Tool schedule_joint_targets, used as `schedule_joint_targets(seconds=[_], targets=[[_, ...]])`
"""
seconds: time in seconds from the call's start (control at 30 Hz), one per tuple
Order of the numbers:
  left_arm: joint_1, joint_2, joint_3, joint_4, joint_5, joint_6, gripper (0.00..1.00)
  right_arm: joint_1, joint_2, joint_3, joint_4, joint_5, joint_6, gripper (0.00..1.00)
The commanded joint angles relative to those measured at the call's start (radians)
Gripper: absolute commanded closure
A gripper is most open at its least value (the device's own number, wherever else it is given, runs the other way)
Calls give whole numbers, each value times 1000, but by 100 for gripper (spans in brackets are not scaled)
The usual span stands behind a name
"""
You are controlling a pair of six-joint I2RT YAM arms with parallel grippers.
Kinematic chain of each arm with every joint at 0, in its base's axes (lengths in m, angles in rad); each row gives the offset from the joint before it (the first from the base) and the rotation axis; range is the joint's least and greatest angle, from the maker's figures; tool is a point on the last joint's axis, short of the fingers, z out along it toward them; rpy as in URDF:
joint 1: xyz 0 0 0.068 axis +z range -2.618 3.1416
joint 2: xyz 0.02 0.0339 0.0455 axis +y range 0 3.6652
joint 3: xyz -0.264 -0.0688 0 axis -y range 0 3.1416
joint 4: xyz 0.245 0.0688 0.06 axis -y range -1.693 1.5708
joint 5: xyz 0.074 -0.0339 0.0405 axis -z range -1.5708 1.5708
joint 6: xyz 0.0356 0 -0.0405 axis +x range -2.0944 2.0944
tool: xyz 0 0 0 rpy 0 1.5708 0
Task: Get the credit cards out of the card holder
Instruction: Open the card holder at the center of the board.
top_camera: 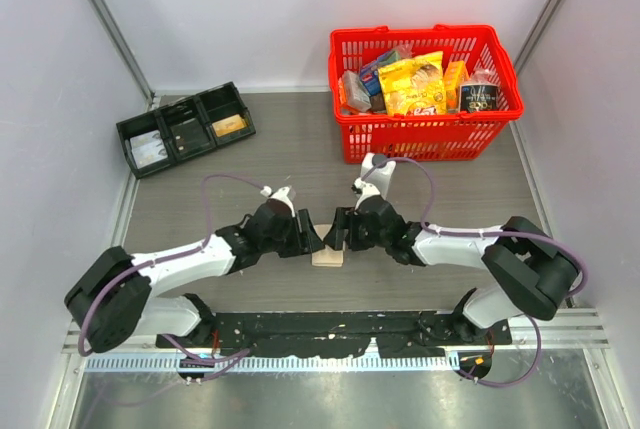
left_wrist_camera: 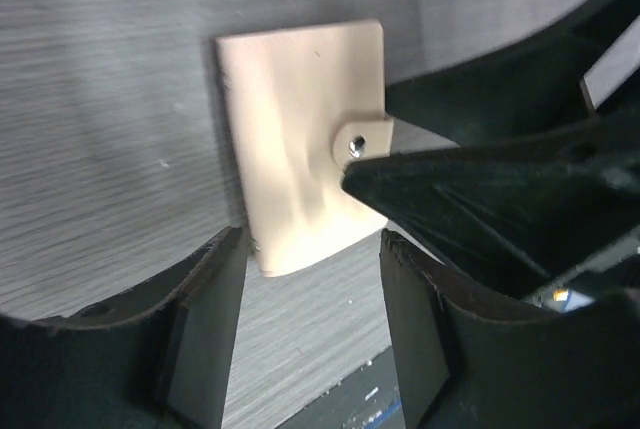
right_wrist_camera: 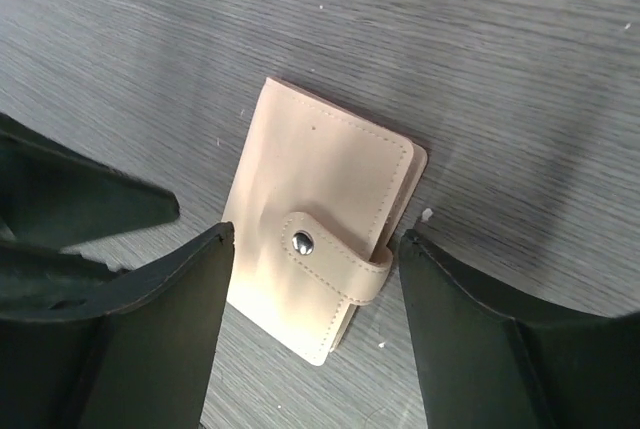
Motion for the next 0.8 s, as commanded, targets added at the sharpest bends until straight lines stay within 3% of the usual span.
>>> schedule_joint_targets(seconds=[0.0,0.13,0.33,0.47,0.77], targets=[[5,-64,-15,-37,-190,-71,40,32,-77,83,-170,104,-93,27],[5,-10,5,-7,-190,-78,41,63,-114,121,-257,186,-102,27],[5,135,81,30,-110,-86,49,141,-101,213,-426,324,-112,37],[5,174,92,29,-99,-107,52,170,-76,245,-471,334,-98,44],[5,217,81,22,-92,-150,61,194,33,331,-531,343,-92,47]])
